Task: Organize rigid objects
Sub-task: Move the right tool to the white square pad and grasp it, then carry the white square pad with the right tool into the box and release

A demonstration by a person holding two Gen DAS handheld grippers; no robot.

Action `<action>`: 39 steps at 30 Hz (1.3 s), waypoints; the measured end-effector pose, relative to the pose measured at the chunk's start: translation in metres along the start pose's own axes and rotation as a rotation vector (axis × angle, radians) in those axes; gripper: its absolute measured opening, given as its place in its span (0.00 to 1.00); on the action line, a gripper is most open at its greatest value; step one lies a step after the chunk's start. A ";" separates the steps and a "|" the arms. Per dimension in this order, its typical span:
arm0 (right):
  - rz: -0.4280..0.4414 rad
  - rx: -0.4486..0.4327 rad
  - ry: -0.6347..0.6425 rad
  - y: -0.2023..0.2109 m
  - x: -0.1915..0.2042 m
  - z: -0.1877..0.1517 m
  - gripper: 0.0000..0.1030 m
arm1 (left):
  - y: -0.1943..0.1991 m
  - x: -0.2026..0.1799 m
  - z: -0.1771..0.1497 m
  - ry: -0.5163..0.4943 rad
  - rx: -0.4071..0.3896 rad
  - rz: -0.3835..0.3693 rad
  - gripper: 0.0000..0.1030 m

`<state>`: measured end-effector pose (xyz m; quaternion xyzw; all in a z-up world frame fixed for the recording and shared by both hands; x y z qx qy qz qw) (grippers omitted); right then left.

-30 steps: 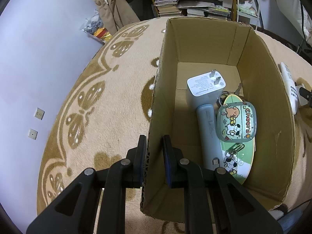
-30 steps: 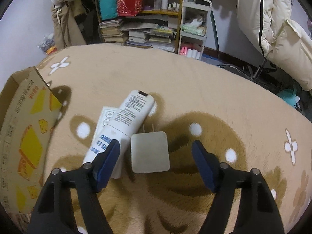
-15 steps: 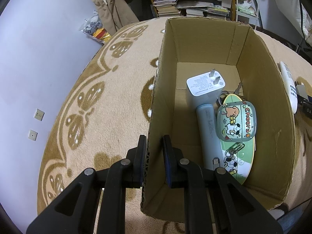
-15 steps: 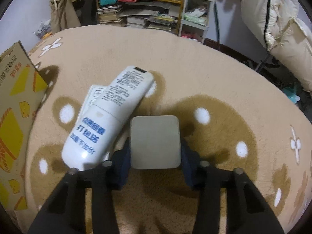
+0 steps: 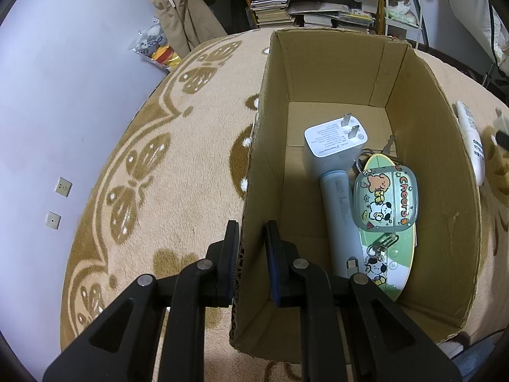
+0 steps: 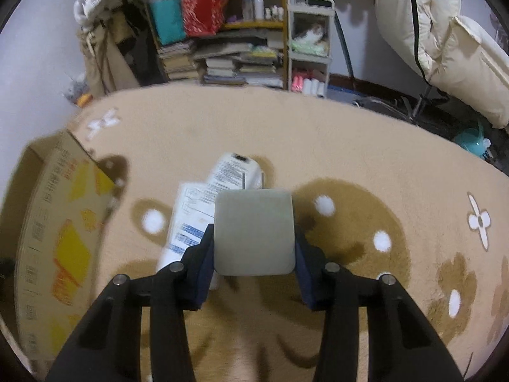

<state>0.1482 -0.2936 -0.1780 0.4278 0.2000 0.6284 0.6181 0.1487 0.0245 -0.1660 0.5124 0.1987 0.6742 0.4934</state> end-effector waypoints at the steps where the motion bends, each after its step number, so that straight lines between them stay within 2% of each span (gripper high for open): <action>1: 0.015 -0.011 0.007 0.004 0.007 0.002 0.46 | 0.000 0.000 0.000 0.001 0.000 -0.001 0.15; 10: 0.166 -0.077 0.100 0.029 0.079 0.018 0.46 | 0.000 0.000 0.000 0.001 0.000 -0.001 0.15; 19: 0.284 -0.099 0.189 0.040 0.138 0.018 0.46 | 0.000 0.000 -0.001 0.000 0.000 -0.001 0.15; 29: 0.375 -0.055 0.279 0.027 0.180 -0.002 0.46 | 0.000 0.000 -0.001 0.000 0.000 -0.001 0.15; 39: 0.416 -0.035 0.332 0.018 0.201 -0.016 0.46 | 0.000 0.000 -0.001 0.000 0.000 -0.002 0.15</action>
Point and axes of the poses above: each gripper's, at about its wrist camera, not at the fingertips, and y roughly against the way its jaws point, x to its left, z to its top, the point moved 6 cm from there along -y, roughly the way its jaws point, and after that the axes turned 15 degrees about z, right-handed, at the moved point
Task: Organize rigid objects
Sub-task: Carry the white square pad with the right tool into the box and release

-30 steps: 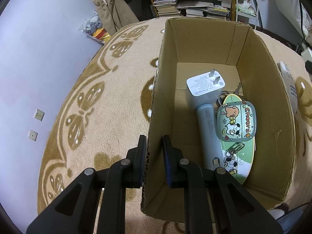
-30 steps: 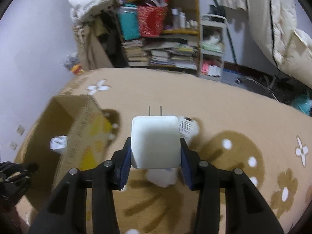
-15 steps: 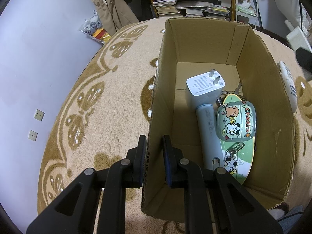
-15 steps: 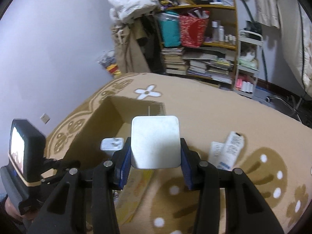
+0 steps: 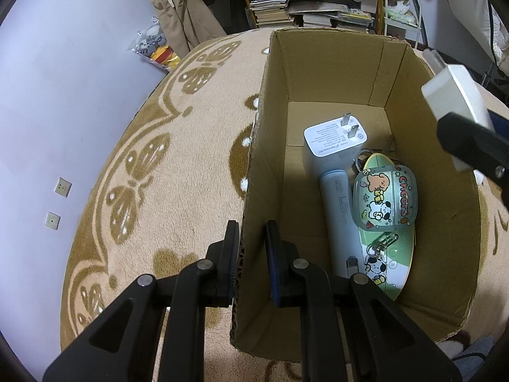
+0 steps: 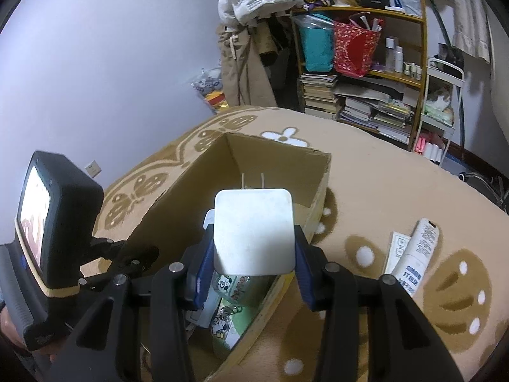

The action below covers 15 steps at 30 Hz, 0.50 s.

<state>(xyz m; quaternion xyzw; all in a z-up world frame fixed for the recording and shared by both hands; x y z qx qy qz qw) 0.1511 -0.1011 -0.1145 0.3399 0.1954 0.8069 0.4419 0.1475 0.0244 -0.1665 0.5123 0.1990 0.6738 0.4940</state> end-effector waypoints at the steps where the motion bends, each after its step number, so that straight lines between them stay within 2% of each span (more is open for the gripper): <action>1: 0.002 0.002 0.000 -0.001 0.000 -0.001 0.46 | 0.000 0.000 0.000 0.000 0.000 0.000 0.15; 15: -0.030 0.042 0.051 -0.014 0.007 -0.005 0.46 | 0.000 0.000 0.000 0.000 0.000 0.000 0.15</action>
Point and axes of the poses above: each gripper's, at about its wrist camera, not at the fingertips, and y roughly against the way its jaws point, x to its left, z to its top, the point moved 6 cm from there along -y, roughly the way its jaws point, and after that the axes turned 15 degrees about z, right-handed, at the moved point
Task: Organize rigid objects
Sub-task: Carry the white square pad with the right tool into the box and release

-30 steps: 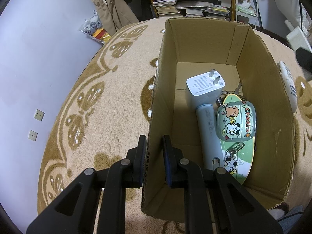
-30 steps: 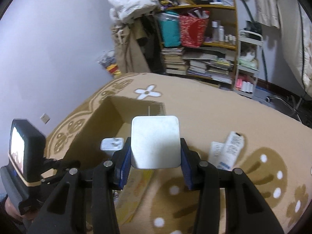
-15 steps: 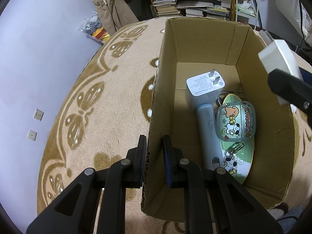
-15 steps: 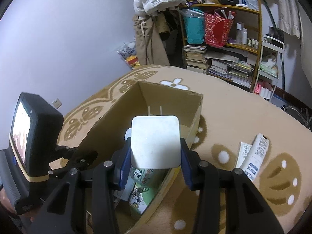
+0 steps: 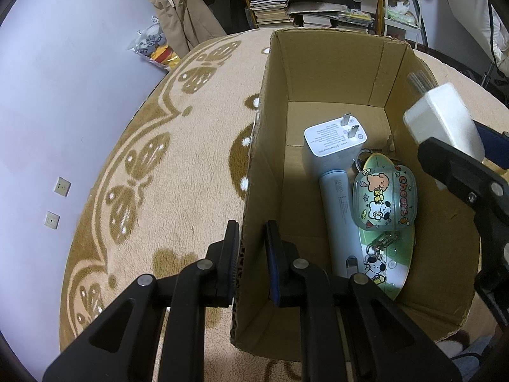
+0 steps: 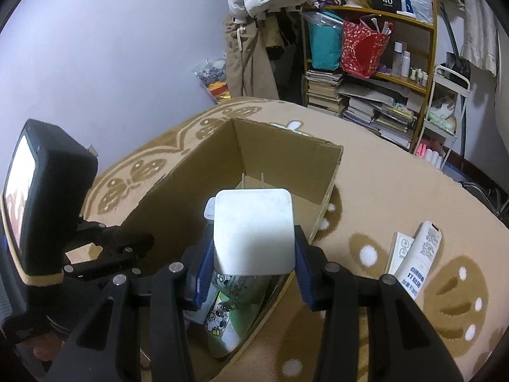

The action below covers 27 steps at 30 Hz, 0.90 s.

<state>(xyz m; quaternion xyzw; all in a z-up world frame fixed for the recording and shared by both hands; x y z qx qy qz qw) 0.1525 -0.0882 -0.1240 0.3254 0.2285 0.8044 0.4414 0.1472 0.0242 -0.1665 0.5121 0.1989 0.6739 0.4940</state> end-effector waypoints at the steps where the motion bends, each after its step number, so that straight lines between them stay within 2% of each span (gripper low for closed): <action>1: -0.004 -0.002 0.003 0.000 0.001 0.000 0.46 | 0.000 0.000 0.000 0.000 0.000 0.001 0.15; 11: -0.028 -0.024 -0.028 0.009 -0.006 0.003 0.47 | 0.000 -0.002 -0.002 -0.003 -0.001 -0.005 0.15; 13: -0.035 -0.029 -0.038 0.011 -0.008 0.004 0.52 | 0.000 -0.001 -0.002 -0.003 -0.002 -0.003 0.15; 15: -0.040 -0.041 -0.045 0.015 -0.010 0.006 0.62 | 0.000 0.000 -0.002 -0.004 -0.002 -0.004 0.15; 27: -0.117 -0.063 -0.120 0.026 -0.043 0.009 0.78 | 0.000 0.000 -0.002 -0.005 -0.004 -0.006 0.15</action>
Point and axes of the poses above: each gripper's, at about its wrist camera, not at the fingertips, and y roughly against the way its jaws point, x to its left, z to its top, the point moved 6 cm from there along -y, roughly the way its jaws point, and after that the axes turned 15 degrees about z, right-handed, at the moved point
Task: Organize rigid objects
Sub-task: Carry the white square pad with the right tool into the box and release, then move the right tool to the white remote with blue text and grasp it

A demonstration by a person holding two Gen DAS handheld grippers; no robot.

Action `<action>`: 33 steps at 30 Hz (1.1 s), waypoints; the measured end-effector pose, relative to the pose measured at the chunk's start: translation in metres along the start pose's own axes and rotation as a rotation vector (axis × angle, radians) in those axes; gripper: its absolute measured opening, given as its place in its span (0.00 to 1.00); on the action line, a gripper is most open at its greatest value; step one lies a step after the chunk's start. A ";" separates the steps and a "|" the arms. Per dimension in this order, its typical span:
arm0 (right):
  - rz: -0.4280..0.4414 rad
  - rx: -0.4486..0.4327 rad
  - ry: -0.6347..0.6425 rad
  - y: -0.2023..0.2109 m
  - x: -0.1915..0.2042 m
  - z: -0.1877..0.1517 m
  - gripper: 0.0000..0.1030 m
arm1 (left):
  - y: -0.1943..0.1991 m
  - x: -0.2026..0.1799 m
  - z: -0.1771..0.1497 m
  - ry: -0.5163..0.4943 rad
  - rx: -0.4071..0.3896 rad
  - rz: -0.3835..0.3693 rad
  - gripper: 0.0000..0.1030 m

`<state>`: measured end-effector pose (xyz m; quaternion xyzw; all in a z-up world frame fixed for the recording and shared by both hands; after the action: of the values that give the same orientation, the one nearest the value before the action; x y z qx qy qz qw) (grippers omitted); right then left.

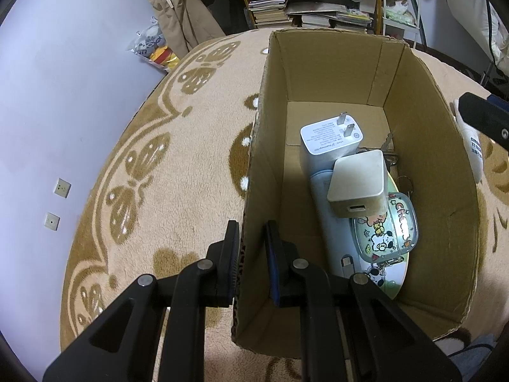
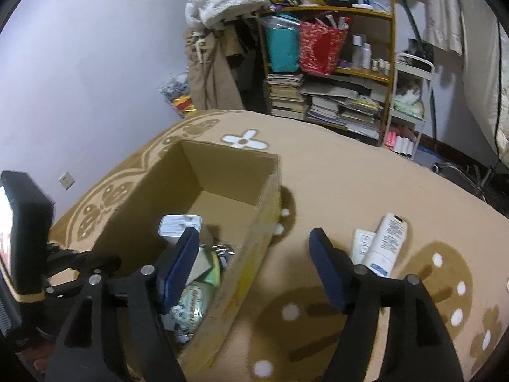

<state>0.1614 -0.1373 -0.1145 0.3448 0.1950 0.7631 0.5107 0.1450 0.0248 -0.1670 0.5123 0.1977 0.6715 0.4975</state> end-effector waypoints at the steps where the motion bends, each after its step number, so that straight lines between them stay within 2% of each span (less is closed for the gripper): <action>1: -0.015 -0.002 -0.008 0.001 -0.005 0.000 0.79 | 0.000 0.000 0.000 0.000 0.000 0.000 0.15; 3: -0.046 -0.012 -0.029 0.003 -0.017 0.001 0.83 | 0.000 0.000 0.000 -0.002 -0.001 0.002 0.15; 13: -0.155 -0.014 -0.147 0.006 -0.079 -0.002 0.84 | 0.000 -0.001 0.000 -0.004 -0.004 0.003 0.15; 26: -0.222 0.023 -0.287 -0.012 -0.145 -0.027 0.84 | 0.001 -0.002 0.000 -0.008 -0.007 0.005 0.15; 33: -0.207 0.042 -0.341 -0.025 -0.163 -0.039 0.84 | 0.000 0.000 -0.001 -0.008 -0.007 0.007 0.15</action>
<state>0.1881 -0.2745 -0.2109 0.4579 0.1562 0.6326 0.6048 0.1443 0.0248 -0.1678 0.5140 0.1914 0.6717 0.4980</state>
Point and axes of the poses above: each gripper's, at about its wrist camera, not at the fingertips, and y roughly against the way its jaws point, x to its left, z to its top, the point moved 6 cm from there along -y, roughly the way its jaws point, and after that the axes turned 15 degrees about z, right-handed, at the moved point
